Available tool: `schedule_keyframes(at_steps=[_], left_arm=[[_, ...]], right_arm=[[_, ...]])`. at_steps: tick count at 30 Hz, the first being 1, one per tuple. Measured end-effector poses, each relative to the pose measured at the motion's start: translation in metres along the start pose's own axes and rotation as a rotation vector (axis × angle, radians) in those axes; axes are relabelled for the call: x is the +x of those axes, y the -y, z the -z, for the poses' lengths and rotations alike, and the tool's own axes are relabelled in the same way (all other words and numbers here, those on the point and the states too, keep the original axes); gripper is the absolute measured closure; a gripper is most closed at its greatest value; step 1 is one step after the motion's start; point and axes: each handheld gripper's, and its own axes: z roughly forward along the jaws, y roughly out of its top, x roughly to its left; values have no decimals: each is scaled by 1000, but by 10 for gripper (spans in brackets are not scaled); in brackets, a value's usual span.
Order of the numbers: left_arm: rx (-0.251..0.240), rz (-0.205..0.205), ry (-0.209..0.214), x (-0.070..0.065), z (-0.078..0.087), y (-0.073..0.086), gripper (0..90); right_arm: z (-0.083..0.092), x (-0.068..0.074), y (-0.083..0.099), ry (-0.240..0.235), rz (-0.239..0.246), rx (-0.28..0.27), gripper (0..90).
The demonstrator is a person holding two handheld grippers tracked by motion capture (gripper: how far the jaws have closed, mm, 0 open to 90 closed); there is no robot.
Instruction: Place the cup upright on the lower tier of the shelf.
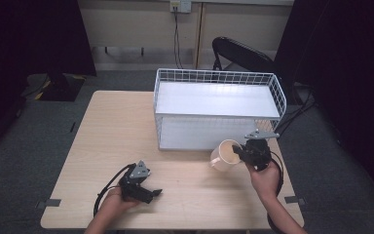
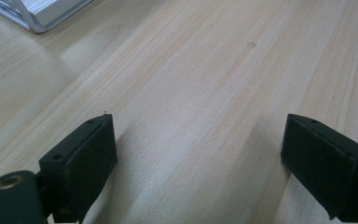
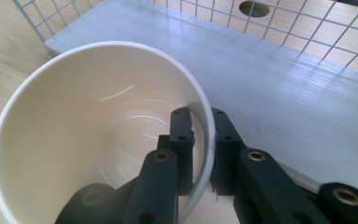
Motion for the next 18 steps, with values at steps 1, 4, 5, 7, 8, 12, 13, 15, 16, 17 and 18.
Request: schedule_keyframes(at_steps=[1,4,5,7,8,12,13,15,16,17,18], left_arm=[[0,0,0,0,0,0,100],[0,0,0,0,0,0,100],[0,0,0,0,0,0,100],[0,0,0,0,0,0,99],[0,0,0,0,0,0,100],[0,0,0,0,0,0,100],[0,0,0,0,0,0,100],[0,0,0,0,0,0,100],[0,0,0,0,0,0,100],[0,0,0,0,0,0,99],[0,0,0,0,0,0,100]], right_arm=[[0,-1,0,5,-4,-4,823],[-2,-3,-1,25,-9,-14,823],[-2,-3,-1,25,-9,-14,823],[-2,-4,-2,33,-13,-21,823],[-3,-4,-2,36,-11,-24,823],[-3,-5,-3,61,-11,-39,823],[-3,-5,-3,65,-12,-44,823],[-4,-5,-3,72,-15,-56,823],[-5,-6,-3,75,-18,-60,823],[-5,-6,-3,78,-22,-62,823],[-6,-6,-4,82,-22,-68,823]])
